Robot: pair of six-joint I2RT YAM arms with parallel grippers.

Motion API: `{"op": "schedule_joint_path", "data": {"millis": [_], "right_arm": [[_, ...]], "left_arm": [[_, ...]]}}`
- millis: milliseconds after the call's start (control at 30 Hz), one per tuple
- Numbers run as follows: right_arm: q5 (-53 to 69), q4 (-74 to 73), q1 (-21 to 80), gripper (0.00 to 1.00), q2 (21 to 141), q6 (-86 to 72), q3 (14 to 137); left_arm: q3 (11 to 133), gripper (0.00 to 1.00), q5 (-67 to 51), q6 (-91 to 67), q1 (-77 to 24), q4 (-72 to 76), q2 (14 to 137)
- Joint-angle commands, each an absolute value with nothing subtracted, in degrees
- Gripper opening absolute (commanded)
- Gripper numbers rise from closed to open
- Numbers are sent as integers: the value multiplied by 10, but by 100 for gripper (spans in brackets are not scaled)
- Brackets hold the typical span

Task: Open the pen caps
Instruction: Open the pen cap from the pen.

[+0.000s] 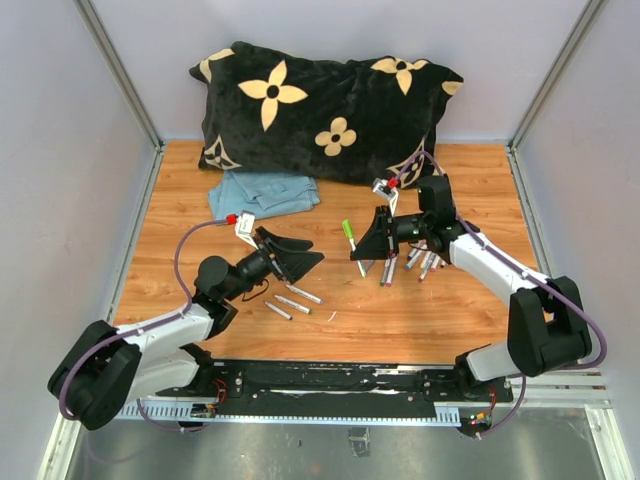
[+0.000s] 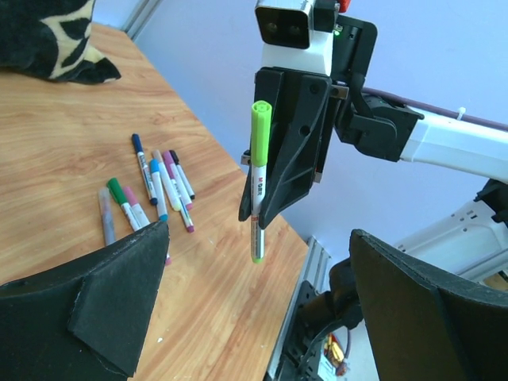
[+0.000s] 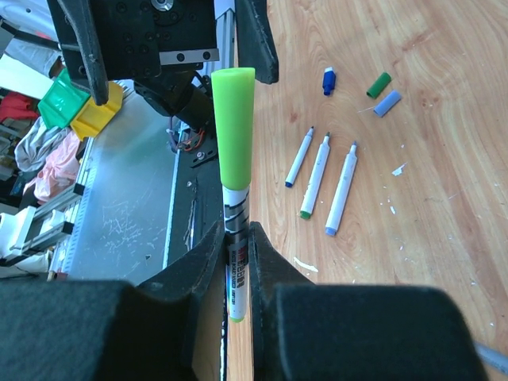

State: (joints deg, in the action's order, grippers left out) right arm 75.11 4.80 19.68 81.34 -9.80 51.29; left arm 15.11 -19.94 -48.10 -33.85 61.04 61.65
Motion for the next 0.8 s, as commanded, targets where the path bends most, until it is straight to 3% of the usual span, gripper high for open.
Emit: {"op": "schedule_joint_path", "data": {"millis": [0,767], "right_arm": [[773,39,218,3,824,-78,533],[788,-5,263,3,841,-36,551]], "left_arm": [[176,99,-238,-487,-333,668,641],[178,97,-252,-504,-328,794,710]]}}
